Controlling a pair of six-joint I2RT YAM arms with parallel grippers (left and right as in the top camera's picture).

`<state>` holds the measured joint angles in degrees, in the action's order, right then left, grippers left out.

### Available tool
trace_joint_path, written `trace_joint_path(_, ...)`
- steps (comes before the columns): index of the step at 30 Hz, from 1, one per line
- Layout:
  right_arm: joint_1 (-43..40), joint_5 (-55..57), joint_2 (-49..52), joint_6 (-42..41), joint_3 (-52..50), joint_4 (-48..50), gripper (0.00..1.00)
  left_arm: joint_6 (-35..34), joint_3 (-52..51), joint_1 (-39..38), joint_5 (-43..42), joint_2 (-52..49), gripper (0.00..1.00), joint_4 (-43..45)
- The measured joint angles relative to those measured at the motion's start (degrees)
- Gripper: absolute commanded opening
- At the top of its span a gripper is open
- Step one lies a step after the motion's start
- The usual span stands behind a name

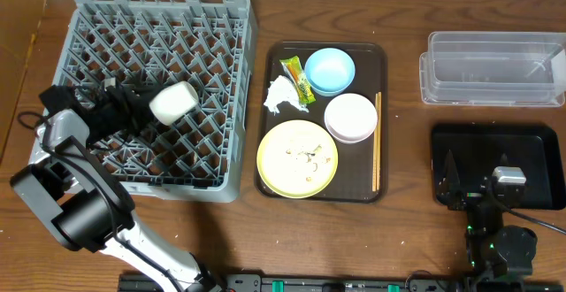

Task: Sort waste into correct bins and load items into the dishwasher
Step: 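Lower the white cup into the dish rack and release it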

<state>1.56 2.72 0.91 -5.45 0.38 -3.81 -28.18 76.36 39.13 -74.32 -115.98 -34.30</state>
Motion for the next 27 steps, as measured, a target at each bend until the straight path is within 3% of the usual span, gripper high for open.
trace_joint_path(14, 0.00, 0.00, 0.00, 0.00, 0.00, 0.00, 0.99, 1.22, -0.02, 1.64, 3.56, 1.01, 0.54, -0.96)
trace_joint_path(18, 0.00, 0.00, 0.00, 0.00, 0.00, 0.00, 0.99, 1.18, -0.68, 1.66, 13.49, 5.40, 0.54, -2.86)
trace_joint_path(24, 0.00, 0.00, 0.00, 0.00, 0.00, -0.02, 0.99, 1.20, -1.03, 1.68, 37.33, 20.31, 0.54, -6.64)
trace_joint_path(27, 0.00, 0.00, 0.00, 0.00, 0.00, 0.00, 0.99, 1.22, -1.03, 1.68, 46.99, 27.36, 0.44, -7.34)
